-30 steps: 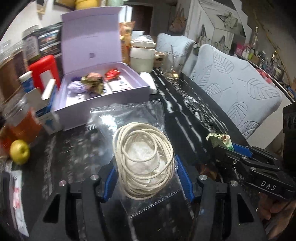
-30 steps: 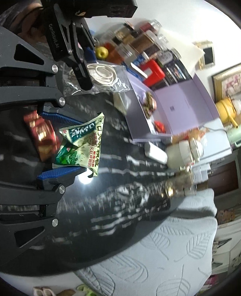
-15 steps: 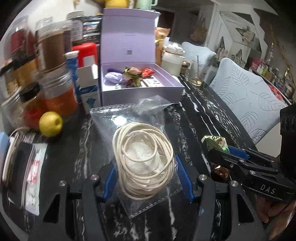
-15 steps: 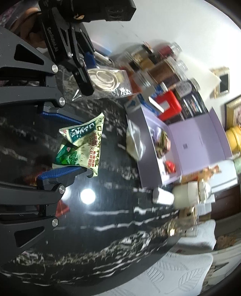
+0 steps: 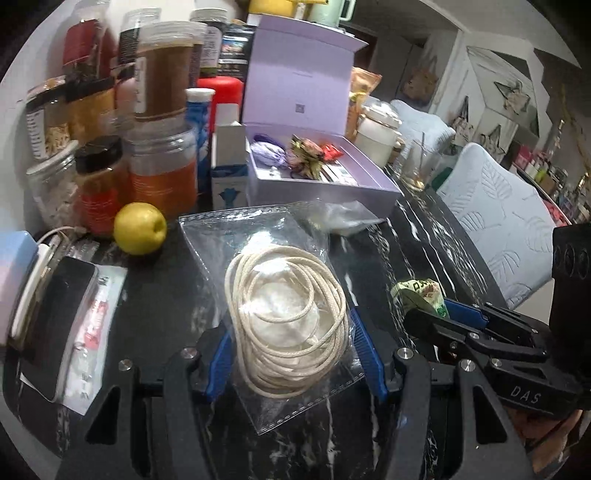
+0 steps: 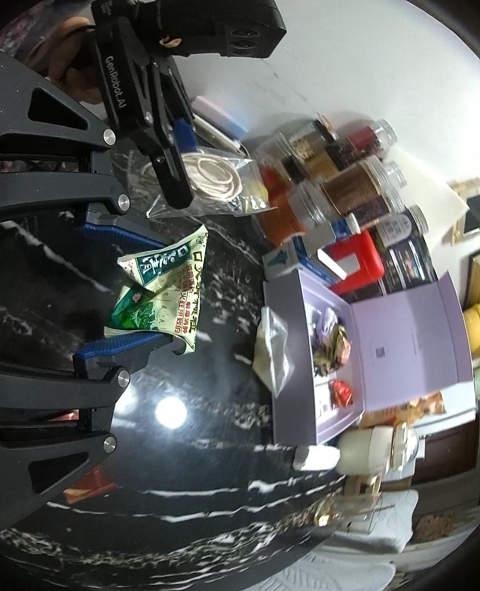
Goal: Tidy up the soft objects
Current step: 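Carry the green packet and the cord bag over the lavender box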
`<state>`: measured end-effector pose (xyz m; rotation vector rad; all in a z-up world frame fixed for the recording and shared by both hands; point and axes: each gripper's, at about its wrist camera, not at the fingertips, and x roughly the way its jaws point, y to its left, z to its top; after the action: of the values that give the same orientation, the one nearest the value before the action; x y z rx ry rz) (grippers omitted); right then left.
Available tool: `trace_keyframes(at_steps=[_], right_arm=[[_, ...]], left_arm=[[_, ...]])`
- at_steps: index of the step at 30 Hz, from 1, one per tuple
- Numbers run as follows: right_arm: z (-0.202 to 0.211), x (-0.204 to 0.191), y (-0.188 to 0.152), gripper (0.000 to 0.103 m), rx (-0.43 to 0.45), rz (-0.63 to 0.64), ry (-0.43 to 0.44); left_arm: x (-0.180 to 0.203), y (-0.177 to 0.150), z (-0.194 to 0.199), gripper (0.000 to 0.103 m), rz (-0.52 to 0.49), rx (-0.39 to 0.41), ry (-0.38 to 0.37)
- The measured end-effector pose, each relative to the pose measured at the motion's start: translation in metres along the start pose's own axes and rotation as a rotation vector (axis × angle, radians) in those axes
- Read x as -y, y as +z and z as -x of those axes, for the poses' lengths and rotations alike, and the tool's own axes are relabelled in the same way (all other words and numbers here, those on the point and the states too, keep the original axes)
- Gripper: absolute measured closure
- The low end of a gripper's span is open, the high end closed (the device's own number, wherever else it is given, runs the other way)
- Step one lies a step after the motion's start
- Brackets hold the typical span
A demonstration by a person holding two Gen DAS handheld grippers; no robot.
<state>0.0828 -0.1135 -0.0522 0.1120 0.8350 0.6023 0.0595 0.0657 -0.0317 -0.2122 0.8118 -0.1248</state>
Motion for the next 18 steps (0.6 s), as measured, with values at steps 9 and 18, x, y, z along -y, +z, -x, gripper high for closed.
trace_keyframes(at_steps=[9, 18], right_arm=[[0.001, -0.014, 0.031, 0.061, 0.049, 0.058, 0.017], [0.014, -0.017, 0.076, 0.061, 0.126, 0.096, -0.001]], left_arm=[[-0.004, 0.032, 0.009, 0.045, 0.002, 0.067, -0.014], [0.005, 0.079, 0.016, 0.045, -0.033, 0.176, -0.007]])
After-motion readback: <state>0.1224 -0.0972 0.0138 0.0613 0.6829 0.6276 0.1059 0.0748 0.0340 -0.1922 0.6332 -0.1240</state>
